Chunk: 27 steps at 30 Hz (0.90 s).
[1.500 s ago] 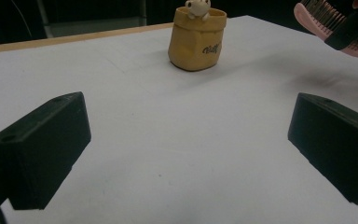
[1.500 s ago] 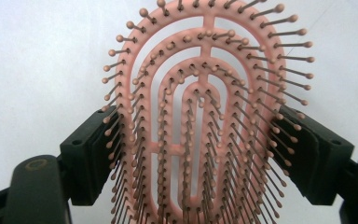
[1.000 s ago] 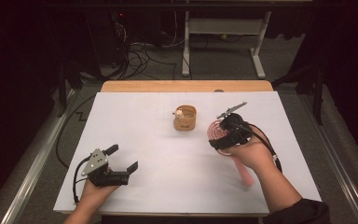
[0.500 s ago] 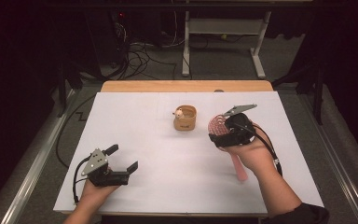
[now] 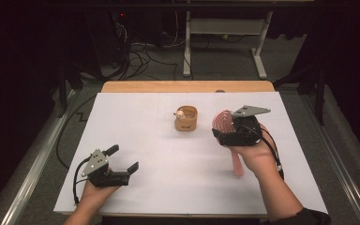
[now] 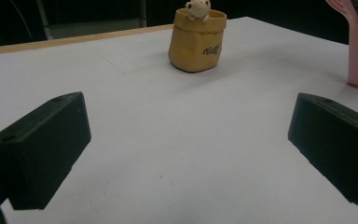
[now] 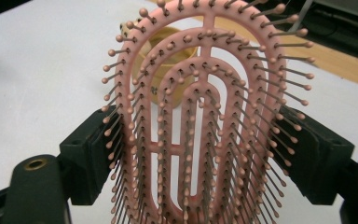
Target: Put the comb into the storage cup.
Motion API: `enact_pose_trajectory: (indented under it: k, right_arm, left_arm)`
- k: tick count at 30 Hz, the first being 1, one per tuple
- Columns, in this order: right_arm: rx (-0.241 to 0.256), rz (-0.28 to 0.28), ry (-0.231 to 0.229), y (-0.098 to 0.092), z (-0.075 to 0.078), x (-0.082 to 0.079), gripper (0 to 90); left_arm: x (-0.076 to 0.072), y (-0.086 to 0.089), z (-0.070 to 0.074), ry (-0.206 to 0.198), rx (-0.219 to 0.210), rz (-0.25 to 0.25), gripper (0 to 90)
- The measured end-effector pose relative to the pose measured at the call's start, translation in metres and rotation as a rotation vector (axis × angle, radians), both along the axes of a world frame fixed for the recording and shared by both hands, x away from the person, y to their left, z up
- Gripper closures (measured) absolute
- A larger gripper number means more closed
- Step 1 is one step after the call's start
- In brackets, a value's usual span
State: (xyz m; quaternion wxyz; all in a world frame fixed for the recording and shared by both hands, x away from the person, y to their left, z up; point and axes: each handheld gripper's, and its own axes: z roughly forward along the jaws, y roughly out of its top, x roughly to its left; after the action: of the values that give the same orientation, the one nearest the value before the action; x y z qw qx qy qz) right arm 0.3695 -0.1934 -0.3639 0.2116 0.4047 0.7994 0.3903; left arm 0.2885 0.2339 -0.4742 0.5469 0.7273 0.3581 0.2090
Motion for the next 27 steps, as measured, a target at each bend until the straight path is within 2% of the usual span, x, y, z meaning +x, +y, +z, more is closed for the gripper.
enact_pose_trajectory:
  k: [2,4,14,15,27]
  right_arm:
    - [0.019,-0.011,-0.025,-0.002,0.0,-0.002,20.4]
    - [0.035,-0.013,-0.031,-0.003,-0.001,-0.002,20.4]
    - [0.074,-0.023,-0.075,-0.008,-0.005,-0.006,20.3]
    - [0.085,-0.029,-0.096,-0.009,-0.005,-0.007,20.4]
    - [0.136,-0.061,-0.156,-0.016,-0.005,-0.011,20.3]
  left_arm:
    - [0.0,0.0,0.0,-0.001,0.002,-0.001,0.0]
    - [0.0,0.0,0.0,-0.003,0.007,0.002,0.1]
    - [0.0,0.001,0.0,-0.004,0.006,0.009,0.0]
    - [0.0,0.001,0.0,-0.003,0.006,0.008,0.0]
    - [0.0,0.0,0.0,-0.001,0.006,0.007,0.0]
